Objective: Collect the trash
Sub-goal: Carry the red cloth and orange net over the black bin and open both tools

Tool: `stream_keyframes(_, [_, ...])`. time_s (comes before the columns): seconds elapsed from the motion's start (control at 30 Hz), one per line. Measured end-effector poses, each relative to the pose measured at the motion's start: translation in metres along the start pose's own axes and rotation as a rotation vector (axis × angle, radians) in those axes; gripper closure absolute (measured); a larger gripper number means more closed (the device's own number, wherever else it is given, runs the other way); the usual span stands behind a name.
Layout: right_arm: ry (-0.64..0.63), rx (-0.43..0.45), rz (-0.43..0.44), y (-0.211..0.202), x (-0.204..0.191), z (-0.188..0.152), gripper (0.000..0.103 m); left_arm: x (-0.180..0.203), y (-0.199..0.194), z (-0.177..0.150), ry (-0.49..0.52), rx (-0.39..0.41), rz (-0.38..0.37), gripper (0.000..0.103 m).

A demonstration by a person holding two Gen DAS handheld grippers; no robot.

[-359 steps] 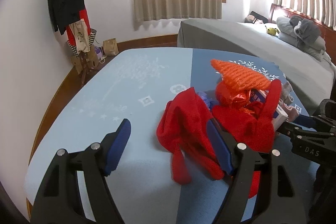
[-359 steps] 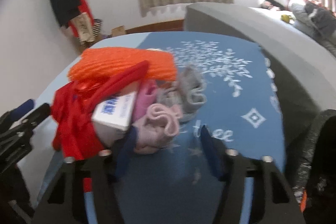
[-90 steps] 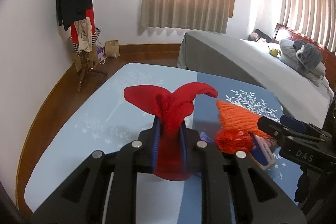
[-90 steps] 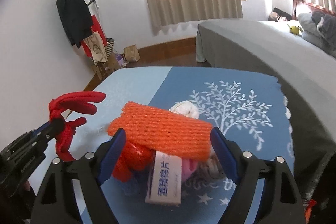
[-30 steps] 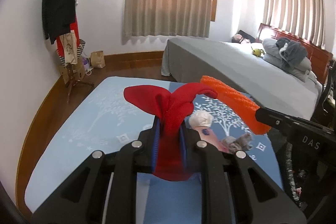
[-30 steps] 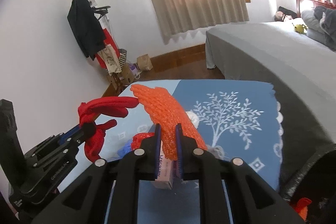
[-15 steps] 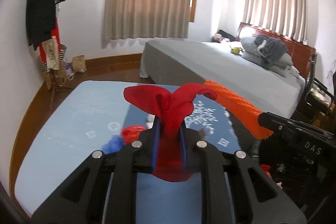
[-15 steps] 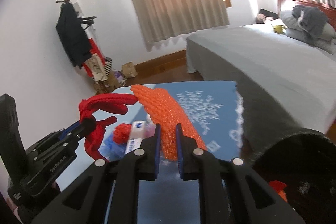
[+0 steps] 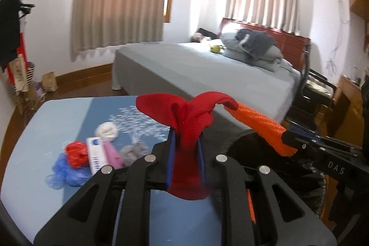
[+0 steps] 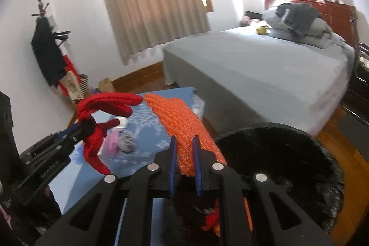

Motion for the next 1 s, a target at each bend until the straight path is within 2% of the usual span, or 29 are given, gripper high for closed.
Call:
stream_keyframes(0.27, [0.066,-0.015,-0.108,-0.011,0.057,-0.014,0.09,0.044,0.032,-0.005,0.046,-0.028,-0.11,0.087])
stream_keyframes(0.63, [0.122,-0.053,-0.195,-0.011,0.099,-0.03,0.09,0.095,0.087,-0.015,0.084,-0.092,-0.249,0.087])
stream_keyframes(0.73, [0.131,-0.074,-0.213,-0.007,0.109,-0.036,0.089,0.104,0.101,-0.021,0.093,-0.129,-0.288,0.079])
stream_keyframes(0.8, [0.142,-0.088,-0.22,-0.004,0.114,-0.041,0.086,0.106,0.106,-0.023,0.095,-0.143,-0.303,0.062])
stream_keyframes(0.87, [0.146,-0.098,-0.228,-0.001,0.118,-0.043,0.086,0.106,0.107,-0.025,0.095,-0.147,-0.308,0.054])
stream_keyframes(1.0, [0.145,-0.101,-0.236,0.0,0.119,-0.047,0.081,0.097,0.103,-0.026,0.086,-0.142,-0.281,0.046])
Point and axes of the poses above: each gripper's, at about its wrist camera, not at the fingertips, and y roughly the way its jaws point, x to its right, z to its top, the point moved 2 cm from there along y, roughly the way its jaws point, and after that the axes turned 14 degrees about -z, right-handed, at the moved point
